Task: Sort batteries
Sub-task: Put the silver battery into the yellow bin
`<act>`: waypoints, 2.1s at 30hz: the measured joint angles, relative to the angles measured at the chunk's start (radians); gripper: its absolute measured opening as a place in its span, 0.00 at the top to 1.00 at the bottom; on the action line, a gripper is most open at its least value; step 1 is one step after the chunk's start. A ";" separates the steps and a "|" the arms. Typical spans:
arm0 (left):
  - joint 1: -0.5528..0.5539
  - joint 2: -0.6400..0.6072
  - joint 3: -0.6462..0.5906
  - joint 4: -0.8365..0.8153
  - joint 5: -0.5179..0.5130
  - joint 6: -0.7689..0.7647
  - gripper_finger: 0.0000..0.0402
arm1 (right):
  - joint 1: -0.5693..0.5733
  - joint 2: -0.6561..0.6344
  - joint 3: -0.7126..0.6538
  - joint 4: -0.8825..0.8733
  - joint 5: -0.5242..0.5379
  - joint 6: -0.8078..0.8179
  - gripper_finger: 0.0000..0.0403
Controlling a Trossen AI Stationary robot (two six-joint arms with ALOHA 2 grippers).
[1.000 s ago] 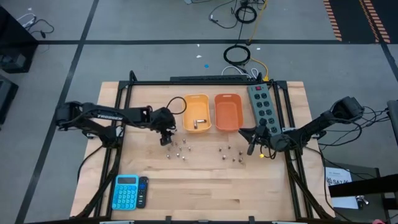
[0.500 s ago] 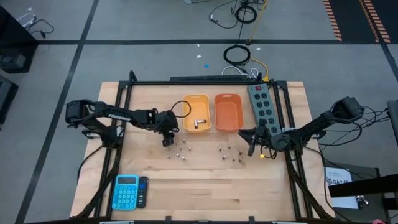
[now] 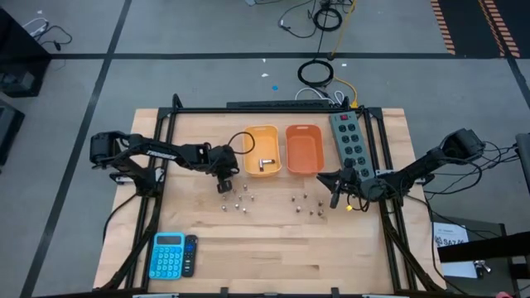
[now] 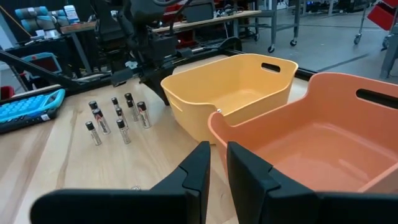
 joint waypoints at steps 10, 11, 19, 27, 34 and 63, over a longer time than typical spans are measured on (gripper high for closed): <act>0.032 -0.126 0.023 -0.035 0.008 0.049 0.95 | 0.000 0.000 0.000 -0.003 0.000 0.009 0.88; 0.036 -0.140 0.022 -0.043 0.012 0.051 0.95 | 0.000 0.000 0.000 -0.004 0.000 0.009 0.88; 0.084 -0.258 0.022 0.030 0.159 0.071 0.95 | 0.000 0.000 0.000 -0.004 0.001 0.012 0.88; 0.095 -0.200 0.023 0.271 0.255 0.042 0.95 | 0.000 0.000 0.000 0.001 0.001 0.022 0.88; 0.083 -0.094 0.025 0.453 0.239 0.008 0.85 | 0.000 0.000 0.000 0.000 0.001 0.036 0.88; -0.196 -0.179 0.176 -0.120 0.154 0.092 0.47 | 0.017 0.000 0.000 0.003 0.006 -0.001 0.88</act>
